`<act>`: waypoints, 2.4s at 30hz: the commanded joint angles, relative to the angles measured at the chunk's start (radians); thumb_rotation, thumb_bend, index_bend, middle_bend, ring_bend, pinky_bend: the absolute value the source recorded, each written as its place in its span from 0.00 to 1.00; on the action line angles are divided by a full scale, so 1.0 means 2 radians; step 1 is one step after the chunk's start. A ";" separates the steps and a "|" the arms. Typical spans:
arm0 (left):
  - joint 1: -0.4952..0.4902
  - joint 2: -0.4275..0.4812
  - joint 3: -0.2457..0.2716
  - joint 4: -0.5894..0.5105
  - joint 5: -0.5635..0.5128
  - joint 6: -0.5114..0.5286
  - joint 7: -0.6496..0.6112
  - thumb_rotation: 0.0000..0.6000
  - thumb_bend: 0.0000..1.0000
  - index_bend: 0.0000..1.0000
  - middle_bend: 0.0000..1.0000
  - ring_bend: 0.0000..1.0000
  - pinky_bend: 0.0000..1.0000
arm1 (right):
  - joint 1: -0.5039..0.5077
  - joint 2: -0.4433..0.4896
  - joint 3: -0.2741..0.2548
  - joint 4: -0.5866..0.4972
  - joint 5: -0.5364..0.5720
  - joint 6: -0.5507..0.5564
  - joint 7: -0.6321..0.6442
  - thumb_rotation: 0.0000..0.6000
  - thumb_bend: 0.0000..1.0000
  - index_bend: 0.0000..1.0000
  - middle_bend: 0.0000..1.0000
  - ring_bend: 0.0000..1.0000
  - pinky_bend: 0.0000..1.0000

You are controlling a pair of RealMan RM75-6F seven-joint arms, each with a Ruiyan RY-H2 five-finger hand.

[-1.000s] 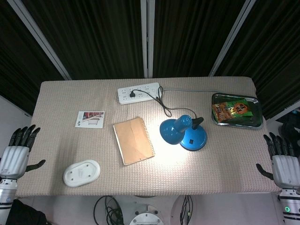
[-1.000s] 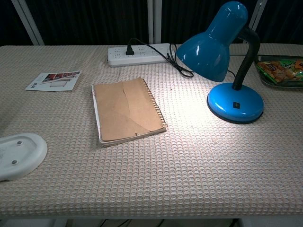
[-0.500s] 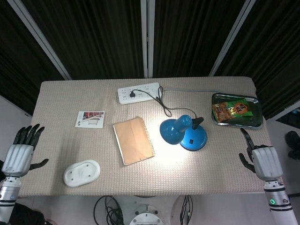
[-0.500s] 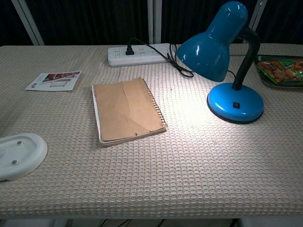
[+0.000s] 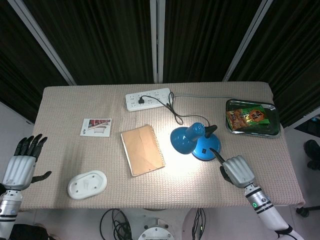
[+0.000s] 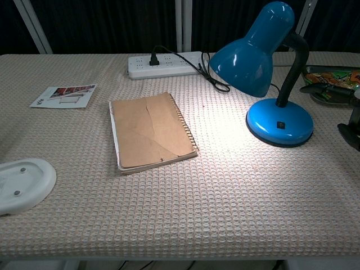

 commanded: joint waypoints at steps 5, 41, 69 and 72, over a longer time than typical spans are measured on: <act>0.000 0.001 0.000 0.000 0.000 -0.001 -0.006 1.00 0.00 0.00 0.00 0.00 0.00 | 0.027 -0.024 0.007 0.015 0.060 -0.052 -0.030 1.00 0.62 0.00 1.00 1.00 1.00; -0.003 -0.002 -0.001 0.014 -0.007 -0.009 -0.023 1.00 0.00 0.00 0.00 0.00 0.00 | 0.065 -0.043 -0.004 0.036 0.146 -0.099 -0.053 1.00 0.62 0.00 1.00 1.00 1.00; -0.003 0.001 -0.003 0.021 -0.004 -0.005 -0.040 1.00 0.00 0.00 0.00 0.00 0.00 | 0.022 0.006 -0.020 -0.002 0.077 0.045 -0.035 1.00 0.61 0.00 1.00 0.99 0.97; -0.003 0.002 -0.003 0.019 -0.003 -0.005 -0.039 1.00 0.00 0.00 0.00 0.00 0.00 | -0.012 0.032 -0.031 -0.007 0.044 0.109 -0.013 1.00 0.53 0.00 0.97 0.92 0.91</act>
